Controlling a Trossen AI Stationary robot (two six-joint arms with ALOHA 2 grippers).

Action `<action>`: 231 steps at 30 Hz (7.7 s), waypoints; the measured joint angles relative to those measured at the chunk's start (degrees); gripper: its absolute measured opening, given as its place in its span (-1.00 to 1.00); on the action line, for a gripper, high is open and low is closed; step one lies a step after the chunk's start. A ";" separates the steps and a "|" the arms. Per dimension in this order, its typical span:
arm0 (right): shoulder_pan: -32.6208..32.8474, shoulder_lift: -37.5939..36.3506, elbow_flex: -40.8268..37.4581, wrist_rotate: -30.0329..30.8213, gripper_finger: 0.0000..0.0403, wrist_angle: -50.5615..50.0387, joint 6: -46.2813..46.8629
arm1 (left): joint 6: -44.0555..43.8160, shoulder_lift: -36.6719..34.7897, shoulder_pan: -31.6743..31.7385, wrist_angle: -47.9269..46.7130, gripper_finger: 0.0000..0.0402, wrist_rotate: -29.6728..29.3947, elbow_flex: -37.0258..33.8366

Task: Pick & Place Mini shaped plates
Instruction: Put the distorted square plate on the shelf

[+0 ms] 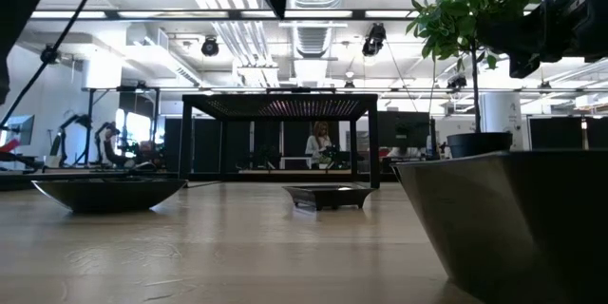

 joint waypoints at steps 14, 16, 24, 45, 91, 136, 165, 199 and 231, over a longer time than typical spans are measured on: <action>0.01 4.31 10.34 2.95 -0.96 -15.24 8.00 | -9.72 -13.21 -10.43 7.81 -1.00 -0.11 -13.83; 0.01 6.38 12.58 2.91 -0.96 -16.91 9.81 | -8.99 -15.48 -11.60 12.97 -1.00 1.20 -17.80; 0.01 18.71 21.08 2.89 -0.96 -27.48 18.16 | -3.13 -24.12 -13.87 33.94 -1.00 9.03 -34.96; 0.01 51.18 46.71 2.27 -0.96 -67.44 33.69 | 7.06 -39.85 -13.89 66.79 -1.00 18.34 -62.54; -5.41 67.44 47.96 -4.76 -0.54 -68.38 33.17 | 7.08 -40.25 -13.89 67.95 -1.00 19.13 -61.80; -8.63 87.52 43.34 -4.64 -0.72 -55.98 26.35 | 6.60 -40.25 -13.89 67.95 -1.00 19.48 -61.87; -3.45 81.01 64.27 1.40 -0.96 -69.92 14.73 | 6.62 -40.25 -13.87 67.93 -1.00 19.41 -61.87; -21.83 103.64 104.10 0.60 -0.96 -70.38 -24.95 | 7.13 -40.24 -13.87 67.87 -1.00 19.43 -61.93; -30.85 121.95 122.14 -5.01 -0.96 -73.39 -31.59 | 7.10 -40.23 -13.83 66.16 -1.00 19.43 -61.94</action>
